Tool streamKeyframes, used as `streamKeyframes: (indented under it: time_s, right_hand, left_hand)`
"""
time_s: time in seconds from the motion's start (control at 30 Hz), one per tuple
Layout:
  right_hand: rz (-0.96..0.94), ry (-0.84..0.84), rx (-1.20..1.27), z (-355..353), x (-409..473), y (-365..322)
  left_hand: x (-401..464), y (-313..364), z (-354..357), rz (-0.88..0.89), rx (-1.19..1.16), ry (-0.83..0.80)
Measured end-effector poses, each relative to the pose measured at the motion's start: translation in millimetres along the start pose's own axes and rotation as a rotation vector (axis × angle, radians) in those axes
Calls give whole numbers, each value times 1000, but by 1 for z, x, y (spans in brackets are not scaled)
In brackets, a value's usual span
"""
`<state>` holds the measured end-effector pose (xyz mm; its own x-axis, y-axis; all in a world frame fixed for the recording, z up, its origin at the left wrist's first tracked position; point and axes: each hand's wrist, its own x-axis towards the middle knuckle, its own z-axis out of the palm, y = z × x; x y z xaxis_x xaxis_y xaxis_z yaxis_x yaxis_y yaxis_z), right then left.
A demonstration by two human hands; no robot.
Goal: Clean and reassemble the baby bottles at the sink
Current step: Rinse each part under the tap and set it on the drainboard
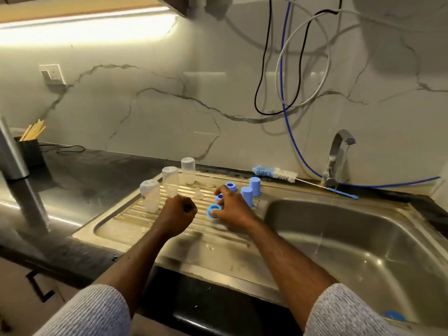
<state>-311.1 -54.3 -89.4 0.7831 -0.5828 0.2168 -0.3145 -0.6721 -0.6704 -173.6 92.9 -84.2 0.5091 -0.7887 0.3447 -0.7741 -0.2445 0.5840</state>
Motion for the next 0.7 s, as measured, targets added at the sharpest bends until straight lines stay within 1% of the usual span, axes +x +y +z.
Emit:
streamKeyframes:
  time_s: [0.13, 0.2, 0.27, 0.33, 0.4, 0.47, 0.57, 0.7]
  right_hand:
    - [45, -28, -76, 16, 3, -1]
    - [57, -35, -72, 17, 3, 4]
    - [54, -18, -23, 11, 0, 8]
    - [48, 41, -1, -3, -5, 14]
    - [51, 133, -35, -27, -15, 31]
    - [77, 177, -103, -59, -31, 56]
    - [197, 94, -168, -114, -69, 105]
    - [400, 24, -271, -177, -127, 170]
  left_hand:
    - [-1, -11, -4, -3, 5, -20]
    - [1, -9, -2, 15, -6, -24]
    - [5, -2, 4, 36, -23, -13]
    - [10, 11, 15, 46, -48, -13]
    - [18, 30, 33, 40, -96, -24]
    - [24, 55, 55, 59, -163, -35]
    - [29, 100, 97, 151, -237, -106]
    - [29, 165, 168, 288, -271, -286]
